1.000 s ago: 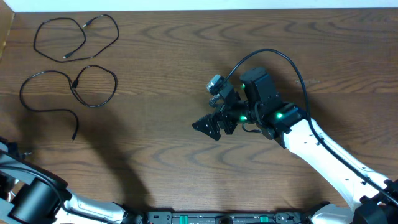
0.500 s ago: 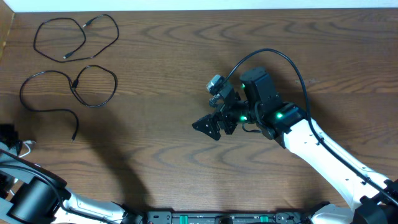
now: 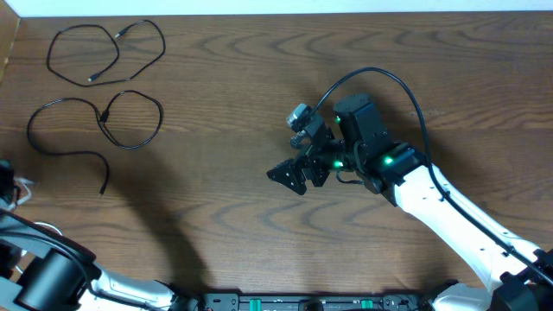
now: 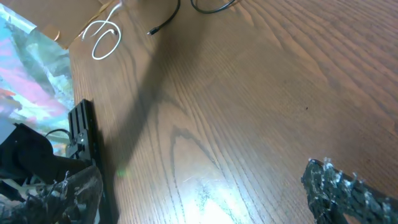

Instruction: Untangle cables

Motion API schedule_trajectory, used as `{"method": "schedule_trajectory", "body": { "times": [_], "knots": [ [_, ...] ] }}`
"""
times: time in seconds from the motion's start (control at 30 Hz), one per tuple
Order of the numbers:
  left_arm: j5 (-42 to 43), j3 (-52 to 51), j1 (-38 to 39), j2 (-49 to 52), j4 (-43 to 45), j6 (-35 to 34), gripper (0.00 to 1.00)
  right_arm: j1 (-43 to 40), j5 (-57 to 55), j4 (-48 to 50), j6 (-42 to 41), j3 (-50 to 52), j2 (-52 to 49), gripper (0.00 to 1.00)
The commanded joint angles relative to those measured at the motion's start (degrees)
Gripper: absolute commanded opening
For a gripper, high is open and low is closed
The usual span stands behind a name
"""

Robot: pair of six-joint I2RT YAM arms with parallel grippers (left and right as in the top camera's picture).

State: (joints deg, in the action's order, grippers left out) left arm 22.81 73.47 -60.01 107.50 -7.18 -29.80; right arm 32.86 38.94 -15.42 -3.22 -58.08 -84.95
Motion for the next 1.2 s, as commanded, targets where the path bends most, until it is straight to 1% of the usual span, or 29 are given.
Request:
{"method": "schedule_trajectory", "body": {
  "times": [0.0,0.2,0.3,0.57,0.7,0.73,0.77,0.83,0.93,1.0,1.1,1.17],
  "knots": [
    [3.78,2.43,-0.20,-4.11,1.97,-1.46,0.08,-0.15,-0.04,0.02,0.70,-0.07,-0.57,0.99],
    [3.85,2.43,-0.20,-5.73,2.86,-1.99,0.08,-0.15,-0.04,0.00,0.70,-0.07,-0.57,0.99],
    [3.17,2.43,-0.20,-5.70,0.42,-1.84,0.08,-0.15,-0.04,-0.02,0.70,-0.07,-0.57,0.99],
    [-13.40,2.40,-0.20,-5.60,-9.46,-1.25,0.08,-0.15,-0.04,-0.44,0.72,-0.07,-0.57,0.99],
    [-16.76,2.40,-0.20,-5.22,-12.28,0.68,0.15,-0.15,-0.04,-0.33,0.72,-0.07,-0.57,0.99],
    [-17.33,2.40,-0.20,-5.03,-12.72,0.70,0.17,-0.15,-0.07,-0.33,0.72,-0.07,-0.57,0.99],
    [-17.97,2.40,-0.20,-4.87,-13.20,0.68,0.22,-0.15,-0.04,-0.33,0.72,-0.07,-0.57,0.99],
    [-18.75,2.29,-0.20,-4.74,-13.70,0.68,0.26,-0.15,-0.04,-0.33,0.72,-0.07,-0.57,0.99],
    [-20.33,1.95,-0.20,-4.74,-13.81,0.66,0.38,-0.15,-0.04,-0.50,0.72,-0.07,-0.57,0.99],
    [-20.55,1.73,-0.20,-4.72,-13.84,0.66,0.54,-0.15,-0.04,-0.50,0.72,-0.07,-0.57,0.99],
    [-20.57,1.60,-0.22,-4.72,-13.81,0.66,0.73,-0.15,-0.04,-0.44,0.72,-0.07,-0.57,0.99],
    [-20.90,1.60,-0.26,-4.72,-13.81,0.66,0.76,-0.15,-0.04,-0.46,0.72,-0.07,-0.57,0.99]
  ]
}}
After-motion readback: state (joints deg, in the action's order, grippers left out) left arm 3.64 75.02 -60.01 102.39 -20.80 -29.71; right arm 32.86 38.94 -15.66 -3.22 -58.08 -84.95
